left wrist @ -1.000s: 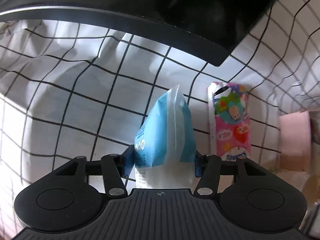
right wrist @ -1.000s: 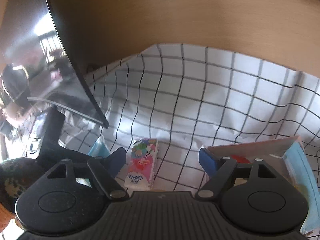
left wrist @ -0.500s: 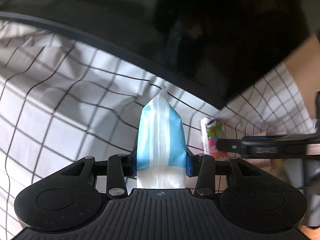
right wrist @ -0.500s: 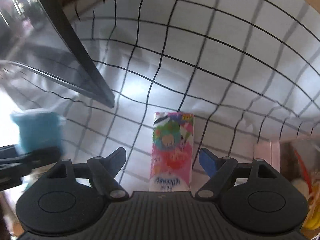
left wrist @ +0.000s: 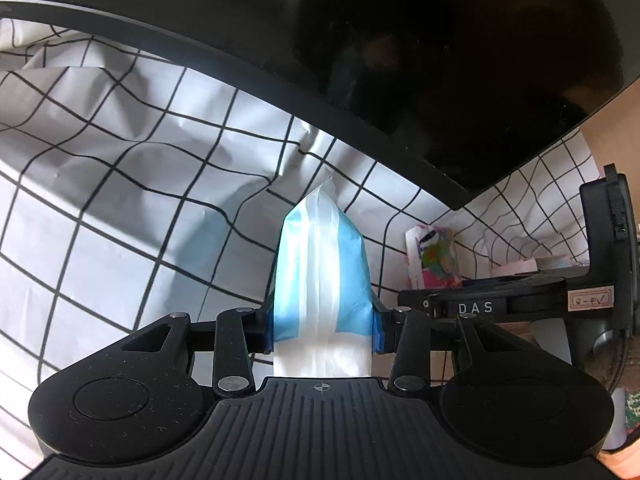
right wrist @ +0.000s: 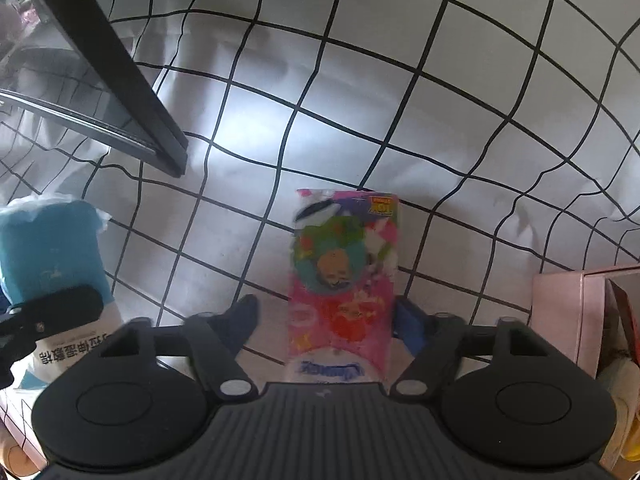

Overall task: Organize soft objects
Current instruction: 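Grasp the blue-white wet-wipes pack with the left tool while the right tool grasps the pink Kleenex pack, then carry the wipes and tissue packs over the pink box and open both tools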

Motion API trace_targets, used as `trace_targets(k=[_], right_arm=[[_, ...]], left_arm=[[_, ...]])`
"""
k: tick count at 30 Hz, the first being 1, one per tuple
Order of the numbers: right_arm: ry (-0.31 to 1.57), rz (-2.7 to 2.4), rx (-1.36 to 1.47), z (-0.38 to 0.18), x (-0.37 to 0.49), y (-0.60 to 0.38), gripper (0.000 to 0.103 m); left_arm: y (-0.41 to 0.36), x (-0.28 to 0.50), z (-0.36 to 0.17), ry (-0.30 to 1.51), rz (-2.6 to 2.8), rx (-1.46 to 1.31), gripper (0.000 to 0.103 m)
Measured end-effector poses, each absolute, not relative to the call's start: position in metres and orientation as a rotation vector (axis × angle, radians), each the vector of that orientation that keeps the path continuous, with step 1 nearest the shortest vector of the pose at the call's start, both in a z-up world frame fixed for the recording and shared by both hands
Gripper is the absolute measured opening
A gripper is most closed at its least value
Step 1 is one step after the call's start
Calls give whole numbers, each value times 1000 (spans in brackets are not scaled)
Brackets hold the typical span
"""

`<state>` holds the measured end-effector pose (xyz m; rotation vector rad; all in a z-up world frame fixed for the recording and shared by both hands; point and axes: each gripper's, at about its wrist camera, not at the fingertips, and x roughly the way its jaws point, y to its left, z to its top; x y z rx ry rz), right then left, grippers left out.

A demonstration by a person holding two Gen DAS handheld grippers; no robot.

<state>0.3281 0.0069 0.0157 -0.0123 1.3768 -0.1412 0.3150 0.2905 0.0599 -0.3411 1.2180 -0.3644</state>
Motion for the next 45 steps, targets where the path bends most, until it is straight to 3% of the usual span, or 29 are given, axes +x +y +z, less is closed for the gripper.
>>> trace_targets(k=[1,13,21,31,45], right_arm=[[1379,-135,-11,15,327,6,52],[1316,16,5,48,297,24,48],[1164,128,1,131,247,30,48],[841,173,-124,233,136,2,48],[754,-57,-56,245,64,-129,49]], left_arm=[[290,316,59,1222,-363,-341,45],[277,322,53,1278,-335,-417,45],[258,288,121,1182,-345,-379,45],[195,226,208,1049,-423,-333,45],[59,213,183,1144,-588,-351,45]])
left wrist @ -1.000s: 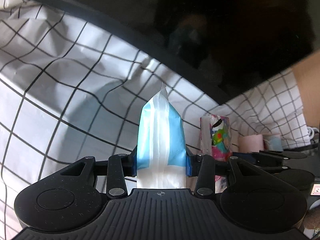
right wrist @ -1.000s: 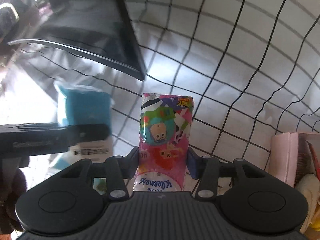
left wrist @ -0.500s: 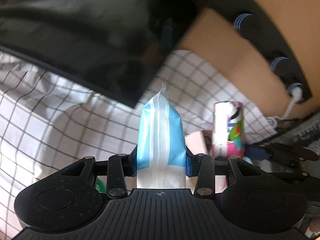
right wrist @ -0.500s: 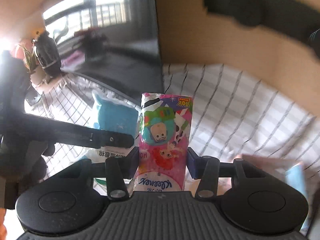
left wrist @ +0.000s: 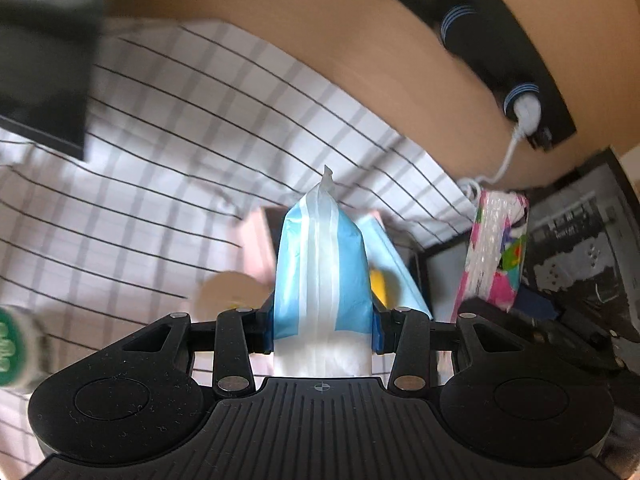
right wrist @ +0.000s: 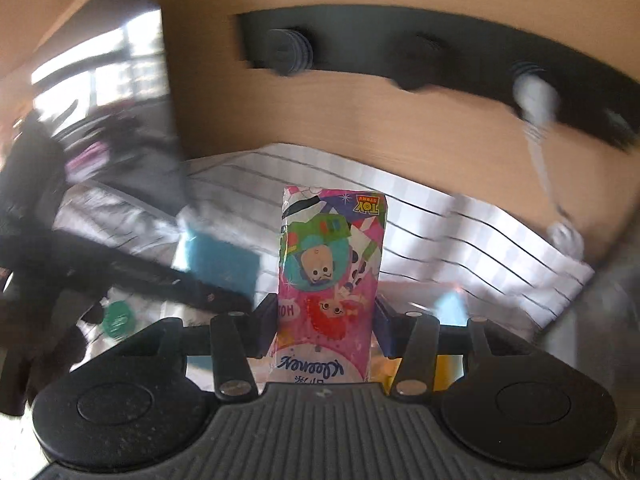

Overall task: Organize soft objects
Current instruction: 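Carry the wipes and tissue packs over the pink box and open both tools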

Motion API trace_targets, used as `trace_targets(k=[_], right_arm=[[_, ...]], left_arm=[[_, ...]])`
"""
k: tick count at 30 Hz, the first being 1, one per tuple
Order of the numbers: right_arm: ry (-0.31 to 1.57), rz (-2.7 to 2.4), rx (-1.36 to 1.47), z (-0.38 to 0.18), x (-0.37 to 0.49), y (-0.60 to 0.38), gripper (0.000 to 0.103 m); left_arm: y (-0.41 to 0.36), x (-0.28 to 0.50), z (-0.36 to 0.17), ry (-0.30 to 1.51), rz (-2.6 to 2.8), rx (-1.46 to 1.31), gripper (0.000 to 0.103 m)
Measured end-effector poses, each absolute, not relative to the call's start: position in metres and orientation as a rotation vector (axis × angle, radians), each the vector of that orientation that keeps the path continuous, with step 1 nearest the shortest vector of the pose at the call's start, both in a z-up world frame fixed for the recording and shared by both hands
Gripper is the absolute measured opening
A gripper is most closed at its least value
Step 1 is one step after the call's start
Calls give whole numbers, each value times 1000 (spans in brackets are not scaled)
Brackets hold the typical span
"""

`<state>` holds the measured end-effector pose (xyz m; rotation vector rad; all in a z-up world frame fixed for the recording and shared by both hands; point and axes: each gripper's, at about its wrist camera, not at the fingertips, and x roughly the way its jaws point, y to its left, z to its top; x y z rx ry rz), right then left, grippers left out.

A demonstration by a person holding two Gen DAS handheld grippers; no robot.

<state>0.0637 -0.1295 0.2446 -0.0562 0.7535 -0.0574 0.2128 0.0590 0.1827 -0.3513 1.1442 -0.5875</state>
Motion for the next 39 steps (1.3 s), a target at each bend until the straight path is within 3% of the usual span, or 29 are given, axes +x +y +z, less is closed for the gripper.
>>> trace_targets(k=[5,12,17,21,28,34,39], right_arm=[[725,-154,23,227,60,-173,49],[685,-228,65,212,65,-203,49],[678,-265,54,205,69,-210,49],[701,-260,74,195,73,-215,49],[733,-264,121,184,77,-223,49],[745,-276,153,180,79,-229,49],[737,-287,168,183,77,-232,49]], left_arm=[[17,217,150,1195,-640,-395,45],[-26,215,106,1094,-749,-570,45],[-54,202,101,886,-753,-324,45],[-58,202,85,946,-755,-264,46],[-37,208,112,885,-767,-293,49],[-47,215,101,968,-767,-299,49],[-41,204,118,884,-734,-250,49]])
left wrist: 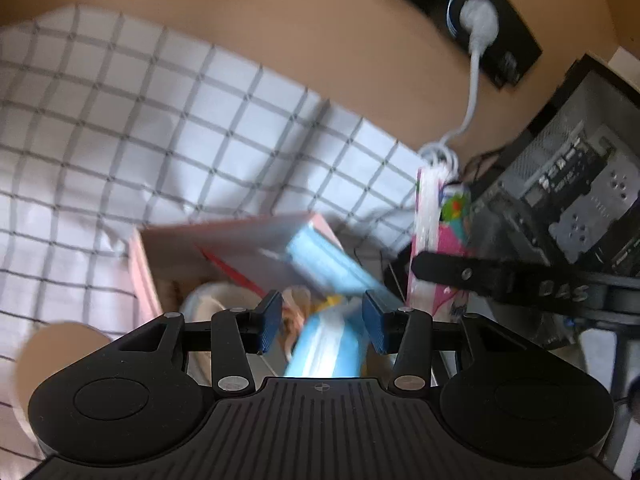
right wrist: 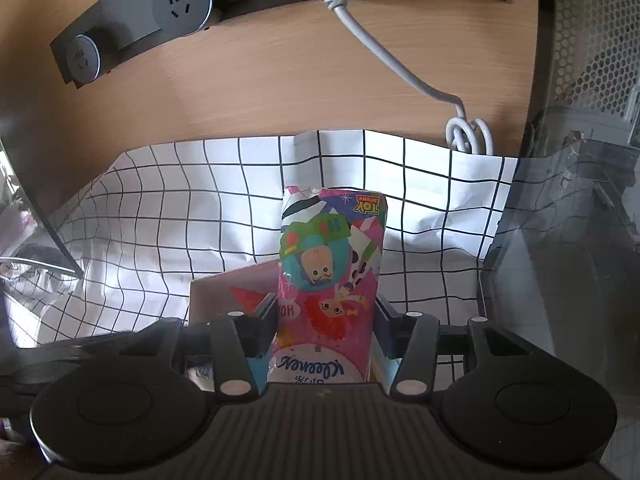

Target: Organize soft objects

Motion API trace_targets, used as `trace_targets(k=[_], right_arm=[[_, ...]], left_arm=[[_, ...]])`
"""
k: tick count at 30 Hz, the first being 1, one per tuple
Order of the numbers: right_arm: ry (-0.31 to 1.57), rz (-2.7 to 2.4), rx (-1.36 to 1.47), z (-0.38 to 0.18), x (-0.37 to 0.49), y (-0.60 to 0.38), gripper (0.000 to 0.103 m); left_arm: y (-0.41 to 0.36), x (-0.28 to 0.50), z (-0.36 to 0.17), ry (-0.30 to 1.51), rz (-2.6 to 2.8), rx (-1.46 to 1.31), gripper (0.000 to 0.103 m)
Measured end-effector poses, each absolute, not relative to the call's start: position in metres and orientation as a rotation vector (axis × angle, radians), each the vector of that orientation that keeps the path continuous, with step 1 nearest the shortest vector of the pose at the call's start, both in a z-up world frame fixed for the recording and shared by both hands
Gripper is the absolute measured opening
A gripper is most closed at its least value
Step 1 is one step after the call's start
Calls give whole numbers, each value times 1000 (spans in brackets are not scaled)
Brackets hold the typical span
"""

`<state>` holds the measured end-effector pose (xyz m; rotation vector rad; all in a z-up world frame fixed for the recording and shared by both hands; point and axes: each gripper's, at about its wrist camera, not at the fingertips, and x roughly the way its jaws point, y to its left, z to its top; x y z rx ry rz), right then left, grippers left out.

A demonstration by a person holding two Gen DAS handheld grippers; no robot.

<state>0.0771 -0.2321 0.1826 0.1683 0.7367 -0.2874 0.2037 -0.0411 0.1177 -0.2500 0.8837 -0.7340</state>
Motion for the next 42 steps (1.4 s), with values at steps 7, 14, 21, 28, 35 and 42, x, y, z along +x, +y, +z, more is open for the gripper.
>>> trace_targets(k=[7,14,21,28,35,42], right_arm=[[742,-266,300,187,100,-240,49],[900,-226,364,165,145,-235,56],[837,-278,335,172,134,-234,67],[770,-337,319,178,91,-215,57],[606,-342,234,170,30,-159,74],[699,-142,47,111,-16,-121,83]], left_arm=[[-25,175,144,841,-810,-189,48],[-44,163,120,873,-775,-25,42],[-28,182,103,875,-684,-39,39],[26,153,123,806,-703,-149,38],[78,105,99,770,-662,-125,38],[104,43,56,761,-461,-100,38]])
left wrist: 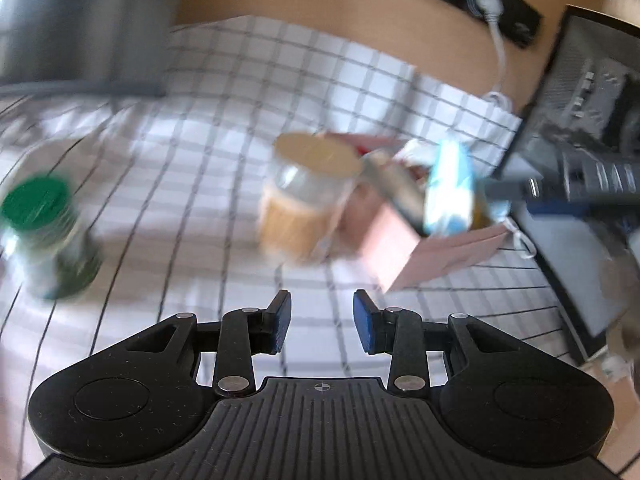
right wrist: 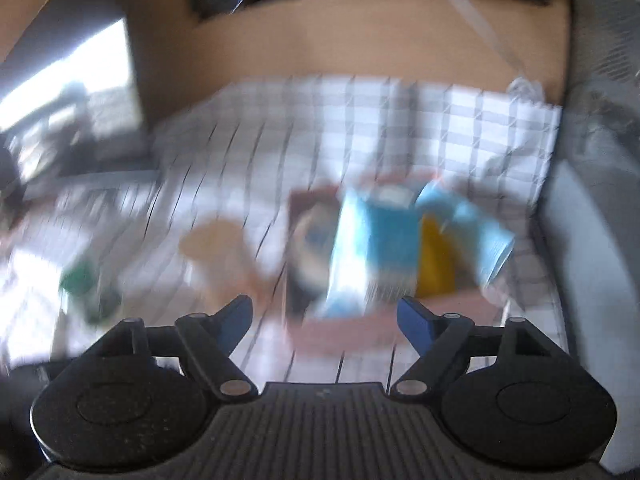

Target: Organize soft objects

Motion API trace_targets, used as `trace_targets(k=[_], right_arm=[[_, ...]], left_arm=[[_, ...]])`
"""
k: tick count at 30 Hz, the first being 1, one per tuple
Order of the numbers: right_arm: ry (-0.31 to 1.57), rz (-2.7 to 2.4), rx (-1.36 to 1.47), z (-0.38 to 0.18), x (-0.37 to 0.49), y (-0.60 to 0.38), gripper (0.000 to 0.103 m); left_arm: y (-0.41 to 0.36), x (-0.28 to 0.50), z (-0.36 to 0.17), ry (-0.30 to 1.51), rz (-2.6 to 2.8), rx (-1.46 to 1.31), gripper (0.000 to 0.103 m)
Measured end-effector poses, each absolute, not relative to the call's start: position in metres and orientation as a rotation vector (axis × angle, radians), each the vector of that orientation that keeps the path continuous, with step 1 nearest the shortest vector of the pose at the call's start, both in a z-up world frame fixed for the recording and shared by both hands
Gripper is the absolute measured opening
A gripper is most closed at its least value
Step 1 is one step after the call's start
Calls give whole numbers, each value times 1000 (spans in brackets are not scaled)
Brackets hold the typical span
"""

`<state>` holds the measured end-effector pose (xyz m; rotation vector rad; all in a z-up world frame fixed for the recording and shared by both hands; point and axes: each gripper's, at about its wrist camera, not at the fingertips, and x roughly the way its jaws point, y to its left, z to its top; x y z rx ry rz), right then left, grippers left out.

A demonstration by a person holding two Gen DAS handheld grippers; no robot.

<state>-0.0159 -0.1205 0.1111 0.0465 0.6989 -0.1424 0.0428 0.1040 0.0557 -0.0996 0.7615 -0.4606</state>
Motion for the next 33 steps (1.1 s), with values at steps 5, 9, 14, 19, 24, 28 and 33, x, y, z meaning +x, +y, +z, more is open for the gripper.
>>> trace_targets(k=[5,9,14,19,24,28,33], right_arm=[[834,-40,-15,52,-24,-134,83],[867,16,-52,24,-32,-146,83],[828,21,-90,9,-42,-159,97],[781,4,-157,-2,-46,-167,103],[733,44,-171,-5,-46,-172,103],[694,51,-172,-6,-51,-173,103],[658,46,-168,-8,-52,-173,103]], left_arm=[[92,6,32,725,-235,-78,38],[69,-14,13,745,-135,-68,39],[42,-34,7,699,-107,-53,49],[23,-34,3,675,-67,-32,57],[5,-40,-1,658,6,13,57],[3,-45,-2,651,23,-1,57],[2,-53,-3,639,19,-1,57]])
